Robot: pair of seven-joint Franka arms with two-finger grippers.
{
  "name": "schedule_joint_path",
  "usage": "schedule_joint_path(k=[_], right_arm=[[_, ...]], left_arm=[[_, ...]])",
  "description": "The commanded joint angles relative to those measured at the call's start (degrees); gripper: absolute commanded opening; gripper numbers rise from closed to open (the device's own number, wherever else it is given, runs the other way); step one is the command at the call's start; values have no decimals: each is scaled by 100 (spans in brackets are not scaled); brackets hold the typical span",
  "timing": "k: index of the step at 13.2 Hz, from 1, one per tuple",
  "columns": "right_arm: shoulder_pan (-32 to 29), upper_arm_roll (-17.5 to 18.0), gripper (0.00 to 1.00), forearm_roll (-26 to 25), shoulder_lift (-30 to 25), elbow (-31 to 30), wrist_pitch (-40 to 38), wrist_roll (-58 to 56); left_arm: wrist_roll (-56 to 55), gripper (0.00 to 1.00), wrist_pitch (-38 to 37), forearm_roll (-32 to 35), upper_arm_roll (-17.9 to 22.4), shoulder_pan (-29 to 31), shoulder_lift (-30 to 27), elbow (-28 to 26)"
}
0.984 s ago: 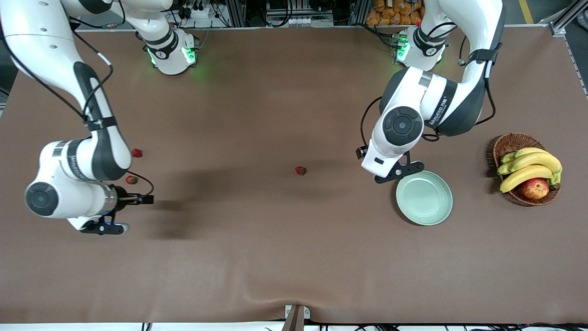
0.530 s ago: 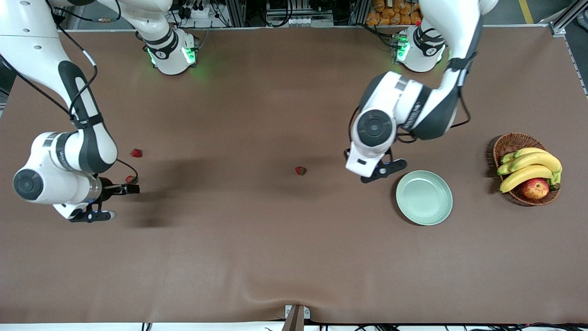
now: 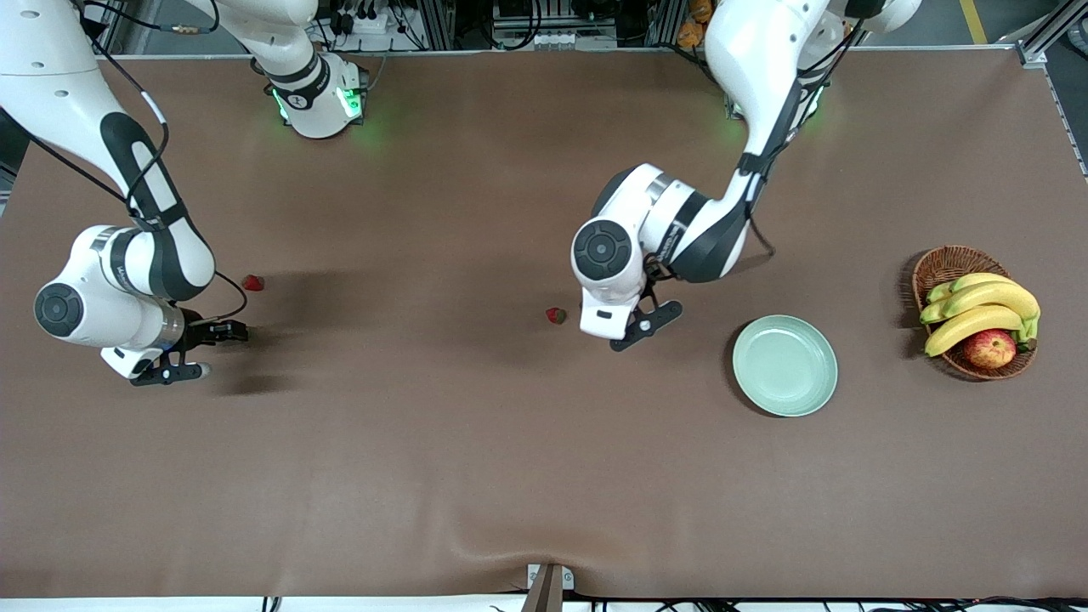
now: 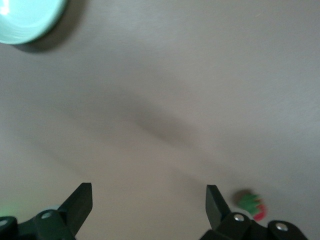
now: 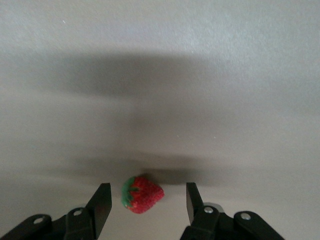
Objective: Collect all strawberries into plate
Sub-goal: 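Grasp the middle strawberry with the left gripper while the right gripper grasps another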
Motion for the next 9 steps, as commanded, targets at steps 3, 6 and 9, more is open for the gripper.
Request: schedule_joint_path(k=[3, 6, 9], right_arm=[[-95, 128, 61, -102, -187, -359, 97, -7], [-95, 128, 53, -93, -143, -447, 175, -7], [-103, 128, 39, -93, -73, -447, 342, -7]], left_arm=[[-1115, 100, 1428, 61, 30, -252, 637, 407], [-1810, 100, 1597, 52, 21, -420, 1007, 663], [-2171, 100, 1896, -27, -146, -473, 1175, 655]])
